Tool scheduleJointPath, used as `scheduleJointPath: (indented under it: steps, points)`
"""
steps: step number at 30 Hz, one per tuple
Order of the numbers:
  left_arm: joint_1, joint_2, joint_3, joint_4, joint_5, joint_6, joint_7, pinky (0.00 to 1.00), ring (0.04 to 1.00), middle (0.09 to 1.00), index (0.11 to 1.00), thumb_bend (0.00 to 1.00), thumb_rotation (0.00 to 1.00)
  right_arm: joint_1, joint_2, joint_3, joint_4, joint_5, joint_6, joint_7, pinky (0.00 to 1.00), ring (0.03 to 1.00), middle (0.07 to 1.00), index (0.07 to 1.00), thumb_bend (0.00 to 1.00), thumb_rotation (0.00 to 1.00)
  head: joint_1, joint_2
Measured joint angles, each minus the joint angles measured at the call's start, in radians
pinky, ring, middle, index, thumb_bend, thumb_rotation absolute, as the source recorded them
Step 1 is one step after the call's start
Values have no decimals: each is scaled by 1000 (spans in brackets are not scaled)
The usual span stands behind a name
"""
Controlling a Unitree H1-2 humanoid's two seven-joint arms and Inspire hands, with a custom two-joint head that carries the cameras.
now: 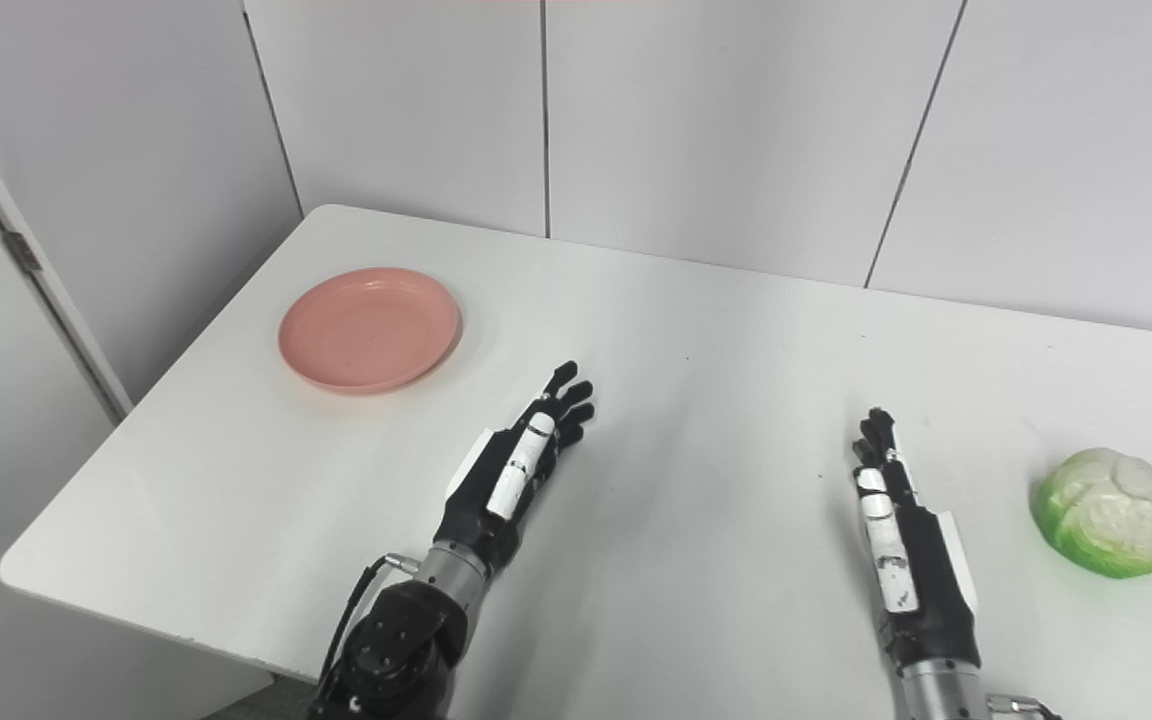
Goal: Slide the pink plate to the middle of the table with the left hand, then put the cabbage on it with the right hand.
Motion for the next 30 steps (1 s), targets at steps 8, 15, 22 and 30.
scheduleJointPath:
  steps: [8,15,22,30]
  points:
    - [-16,12,9,-141,1,88,1,986,949,954,955,462,1000,0,3,0,0,0,0,0,1000,998,1000,1000,232,1000,-2,2]
    - [-58,50,60,-213,-22,131,2,987,953,956,953,507,1000,-3,4,0,4,-1,0,0,1000,995,1000,1000,243,1000,3,2]
    - [-137,94,154,-251,-33,131,30,974,936,945,945,489,1000,-4,4,-1,4,-1,0,0,1000,996,1000,1000,233,1000,12,-3]
    - [-199,162,272,-250,-71,130,65,937,920,931,941,484,1000,-5,4,-2,4,1,0,0,1000,993,1000,1000,237,1000,34,0]
